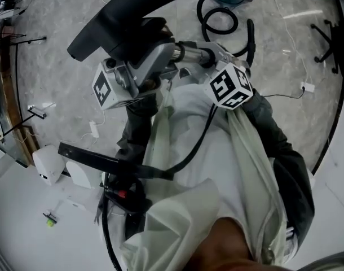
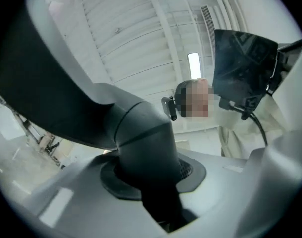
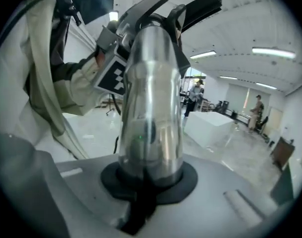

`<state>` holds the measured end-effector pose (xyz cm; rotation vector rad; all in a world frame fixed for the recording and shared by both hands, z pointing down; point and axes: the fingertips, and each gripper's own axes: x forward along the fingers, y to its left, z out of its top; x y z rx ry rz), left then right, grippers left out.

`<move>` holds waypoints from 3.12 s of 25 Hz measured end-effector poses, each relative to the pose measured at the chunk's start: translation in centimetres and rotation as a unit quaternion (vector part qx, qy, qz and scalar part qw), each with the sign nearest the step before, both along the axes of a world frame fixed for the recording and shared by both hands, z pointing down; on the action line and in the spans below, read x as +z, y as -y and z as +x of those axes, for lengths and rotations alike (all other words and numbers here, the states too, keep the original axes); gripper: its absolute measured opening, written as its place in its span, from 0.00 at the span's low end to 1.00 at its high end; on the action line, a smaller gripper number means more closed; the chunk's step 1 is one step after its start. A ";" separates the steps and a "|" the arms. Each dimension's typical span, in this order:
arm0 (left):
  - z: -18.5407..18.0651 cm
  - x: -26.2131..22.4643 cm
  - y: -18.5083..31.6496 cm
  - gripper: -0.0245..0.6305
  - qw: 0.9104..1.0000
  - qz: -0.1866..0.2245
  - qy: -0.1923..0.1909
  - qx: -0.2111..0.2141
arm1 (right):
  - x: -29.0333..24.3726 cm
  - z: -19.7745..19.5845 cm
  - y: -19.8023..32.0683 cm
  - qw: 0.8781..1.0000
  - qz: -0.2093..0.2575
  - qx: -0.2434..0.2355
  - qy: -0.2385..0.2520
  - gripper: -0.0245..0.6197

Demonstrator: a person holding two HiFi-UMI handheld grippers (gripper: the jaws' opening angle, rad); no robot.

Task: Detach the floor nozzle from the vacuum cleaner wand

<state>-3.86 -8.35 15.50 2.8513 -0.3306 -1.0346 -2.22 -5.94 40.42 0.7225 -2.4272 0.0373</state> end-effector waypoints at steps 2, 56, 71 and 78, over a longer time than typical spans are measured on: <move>-0.5 0.5 1.1 0.21 0.999 -0.031 -0.005 -0.036 | 0.2 0.8 0.5 0.998 0.015 0.042 -0.034 0.10; 1.4 5.0 0.6 0.17 0.995 -0.100 0.013 -0.007 | 4.1 2.0 -1.9 0.998 -0.038 0.010 -0.040 0.10; 1.3 3.1 -6.9 0.17 0.964 0.085 0.005 0.252 | 2.3 0.4 -5.2 0.992 -0.052 -0.111 0.006 0.10; 2.2 3.3 -0.5 0.17 0.999 -0.051 0.004 0.010 | 2.6 1.7 -2.4 0.999 -0.035 0.019 -0.009 0.10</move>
